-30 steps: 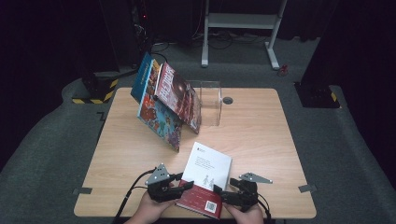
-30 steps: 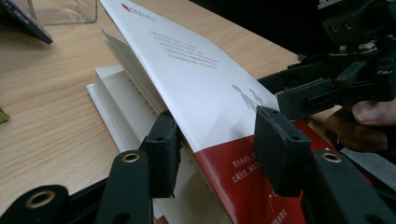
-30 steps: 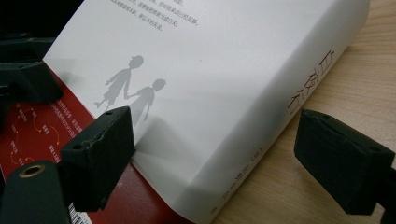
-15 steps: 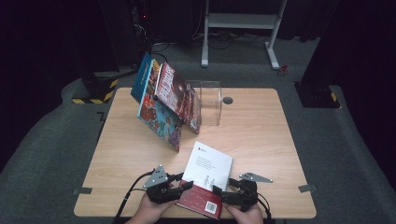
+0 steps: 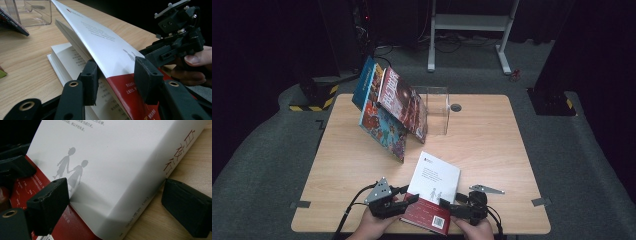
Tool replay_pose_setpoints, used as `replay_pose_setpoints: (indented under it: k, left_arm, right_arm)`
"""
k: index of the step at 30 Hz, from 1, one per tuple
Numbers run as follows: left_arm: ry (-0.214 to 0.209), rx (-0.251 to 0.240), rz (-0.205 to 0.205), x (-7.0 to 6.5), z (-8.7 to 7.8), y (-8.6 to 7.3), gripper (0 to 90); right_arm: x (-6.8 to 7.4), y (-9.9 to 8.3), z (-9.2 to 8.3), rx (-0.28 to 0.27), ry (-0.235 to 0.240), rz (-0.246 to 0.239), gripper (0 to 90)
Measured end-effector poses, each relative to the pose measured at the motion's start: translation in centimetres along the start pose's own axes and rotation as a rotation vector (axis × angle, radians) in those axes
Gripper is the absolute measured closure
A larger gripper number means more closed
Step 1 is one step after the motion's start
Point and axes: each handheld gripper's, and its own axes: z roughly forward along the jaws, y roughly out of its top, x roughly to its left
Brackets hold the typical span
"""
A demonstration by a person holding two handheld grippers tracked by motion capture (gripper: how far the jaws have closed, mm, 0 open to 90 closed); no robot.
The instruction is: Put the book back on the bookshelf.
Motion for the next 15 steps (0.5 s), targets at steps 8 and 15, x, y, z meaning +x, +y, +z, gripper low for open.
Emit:
replay_pose_setpoints:
  k: [8,15]
  left_arm:
    - [-0.003,-0.025,0.019,-0.04,-0.11,-0.39,55.9]
    - [-0.005,-0.056,0.057,-0.34,-0.33,-0.74,55.9]
  right_arm:
    - [-0.15,0.09,-0.11,0.009,0.033,0.066,7.8]
    - [-0.15,0.10,-0.07,0.024,0.055,0.075,10.3]
